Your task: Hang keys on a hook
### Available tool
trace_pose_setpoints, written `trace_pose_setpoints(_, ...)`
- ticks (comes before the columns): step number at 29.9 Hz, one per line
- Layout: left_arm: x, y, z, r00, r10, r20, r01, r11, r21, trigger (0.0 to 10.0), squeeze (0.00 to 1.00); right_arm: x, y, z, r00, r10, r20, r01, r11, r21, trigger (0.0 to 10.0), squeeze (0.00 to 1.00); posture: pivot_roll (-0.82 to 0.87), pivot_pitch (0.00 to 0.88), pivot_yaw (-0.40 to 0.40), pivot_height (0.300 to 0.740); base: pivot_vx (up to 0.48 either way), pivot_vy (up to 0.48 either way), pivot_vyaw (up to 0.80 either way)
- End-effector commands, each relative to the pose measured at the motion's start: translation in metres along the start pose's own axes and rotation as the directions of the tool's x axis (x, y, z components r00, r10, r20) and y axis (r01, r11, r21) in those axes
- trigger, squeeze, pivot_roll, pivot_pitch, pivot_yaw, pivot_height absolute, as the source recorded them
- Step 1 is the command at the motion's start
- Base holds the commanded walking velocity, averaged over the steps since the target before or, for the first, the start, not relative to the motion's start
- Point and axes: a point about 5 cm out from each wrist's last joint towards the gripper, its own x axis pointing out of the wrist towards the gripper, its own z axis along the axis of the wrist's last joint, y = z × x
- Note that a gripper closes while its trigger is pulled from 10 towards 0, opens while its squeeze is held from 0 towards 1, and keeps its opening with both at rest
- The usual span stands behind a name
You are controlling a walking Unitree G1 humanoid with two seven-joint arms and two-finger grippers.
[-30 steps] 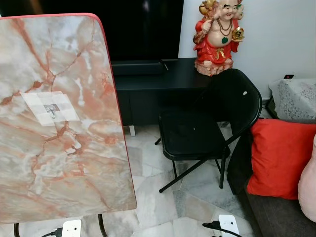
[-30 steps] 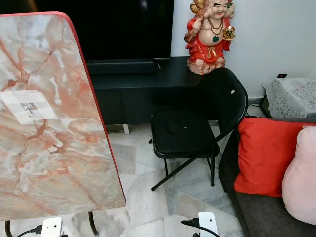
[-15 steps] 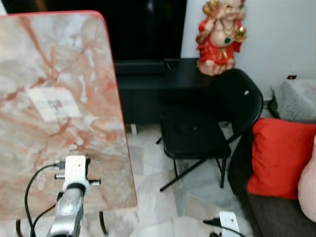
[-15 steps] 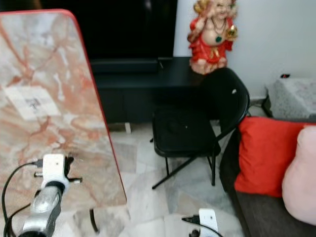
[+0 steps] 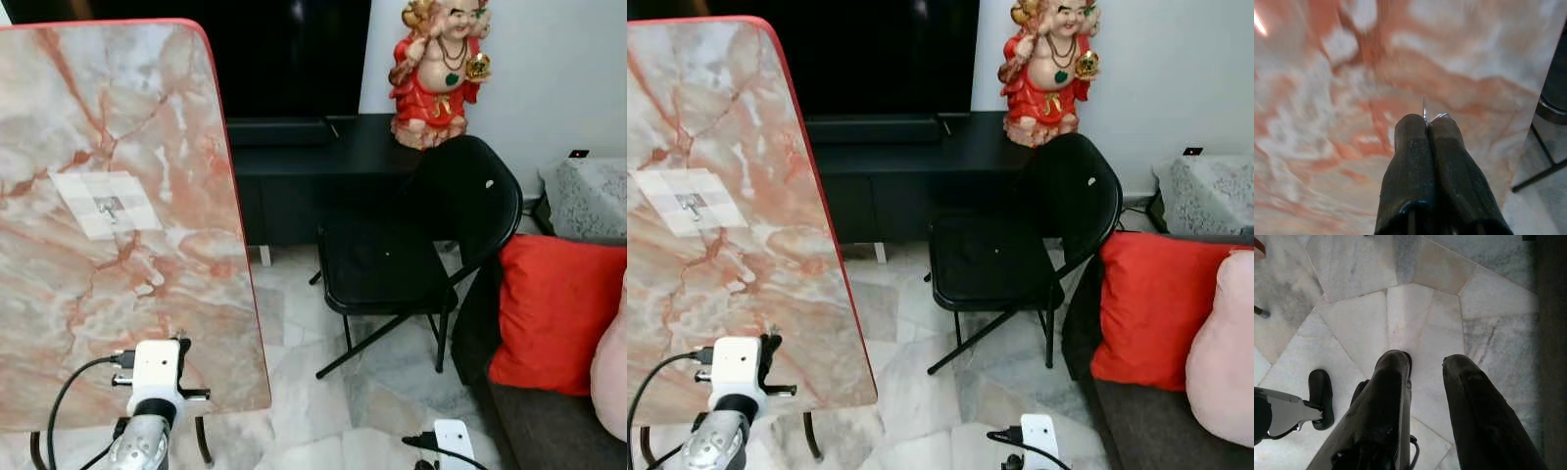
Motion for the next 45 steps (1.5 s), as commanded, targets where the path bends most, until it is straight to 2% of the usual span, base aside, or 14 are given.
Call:
trace_pose_setpoints(1,-0.004,-0.002,0.005,1.0,0.006,0.006,-0.006,1.0,0.029,10.0,0.0,0.0,-0.002,0.001,1.0,-0.003,0.0,0.003,1.0,0.0,10.0,0.0,0.06,0.0,-0.029,0.74,0.0,0.0,0.0)
trace_pose_setpoints(2,-0.011,0.0,0.012,0.999,0.03,0.023,-0.031,0.999,0.023,10.0,0.0,0.0,-0.002,0.001,1.0,-0.001,0.004,0.001,1.0,0.002,10.0,0.0,0.06,0.0,-0.028,0.74,0.0,0.0,0.0)
trace_pose_setpoints(3,-0.011,0.0,0.012,0.999,0.03,0.023,-0.031,0.999,0.023,10.0,0.0,0.0,-0.002,0.001,1.0,-0.001,0.004,0.001,1.0,0.002,10.0,0.0,0.06,0.0,-0.028,0.74,0.0,0.0,0.0)
trace_pose_setpoints(4,-0.018,0.001,0.023,0.998,0.041,0.039,-0.042,0.999,0.032,10.0,0.0,0.0,-0.003,0.002,1.0,0.001,0.006,-0.001,1.0,0.001,10.0,0.0,0.06,0.0,-0.032,0.74,0.0,0.0,0.0)
trace_pose_setpoints(9,-0.021,0.004,0.034,0.995,0.072,0.065,-0.074,0.996,0.043,10.0,0.0,0.0,-0.002,0.002,1.0,0.003,0.003,-0.003,1.0,-0.015,10.0,0.0,0.08,0.0,-0.043,0.74,0.0,0.0,0.0)
trace_pose_setpoints(13,-0.008,0.004,0.055,0.99,0.072,0.125,-0.083,0.993,0.08,10.0,0.0,0.001,0.005,0.004,1.0,0.019,0.004,-0.019,0.997,-0.08,10.0,0.0,0.08,0.0,-0.04,0.74,0.0,0.0,0.0)
trace_pose_setpoints(17,-0.002,0.001,0.062,0.99,0.075,0.123,-0.085,0.993,0.079,10.0,0.0,0.001,0.008,0.003,1.0,0.024,0.007,-0.024,0.996,-0.082,10.0,0.0,0.07,0.0,-0.031,0.74,0.0,-0.29,0.63)
trace_pose_setpoints(20,0.002,-0.003,0.065,0.99,0.05,0.129,-0.061,0.994,0.09,10.0,0.0,0.0,0.004,0.002,1.0,0.019,0.007,-0.019,0.997,-0.07,10.0,0.0,0.07,0.0,-0.028,0.74,0.0,-0.304,0.61)
trace_pose_setpoints(21,0.003,-0.004,0.066,0.99,0.049,0.133,-0.061,0.994,0.094,10.0,0.0,0.0,0.002,0.0,1.0,0.015,0.005,-0.015,0.999,-0.041,10.0,0.0,0.07,0.0,-0.025,0.74,0.0,-0.315,0.0)
trace_pose_setpoints(25,0.006,-0.006,0.073,0.989,0.045,0.139,-0.06,0.993,0.104,10.0,0.0,-0.001,-0.006,-0.005,1.0,0.006,-0.009,-0.007,0.998,-0.062,10.0,0.0,0.07,0.0,-0.026,0.74,0.0,-0.32,0.0)
trace_pose_setpoints(29,0.01,-0.006,0.081,0.985,0.059,0.16,-0.07,0.995,0.064,10.0,0.0,-0.002,-0.01,-0.007,1.0,-0.002,-0.011,0.002,0.999,-0.053,10.0,0.0,0.07,0.0,-0.029,0.74,0.0,-0.23,0.0)
trace_pose_setpoints(37,0.019,-0.003,0.097,0.977,0.092,0.192,-0.105,0.993,0.059,10.0,0.0,-0.001,-0.004,-0.003,1.0,0.006,-0.003,-0.006,0.999,-0.042,10.0,0.0,0.07,0.0,-0.03,0.74,0.0,0.0,0.0)
trace_pose_setpoints(40,0.024,0.004,0.103,0.97,0.142,0.197,-0.157,0.985,0.065,10.0,0.0,-0.001,-0.001,-0.001,1.0,0.014,0.004,-0.014,0.999,-0.035,10.0,0.0,0.07,0.0,-0.032,0.74,0.0,0.0,0.0)
trace_pose_setpoints(45,0.028,0.009,0.111,0.963,0.164,0.216,-0.181,0.981,0.064,10.0,0.0,0.0,0.0,0.0,1.0,0.019,0.006,-0.018,0.998,-0.057,10.0,0.0,0.07,0.0,-0.036,0.74,0.0,0.0,0.0)
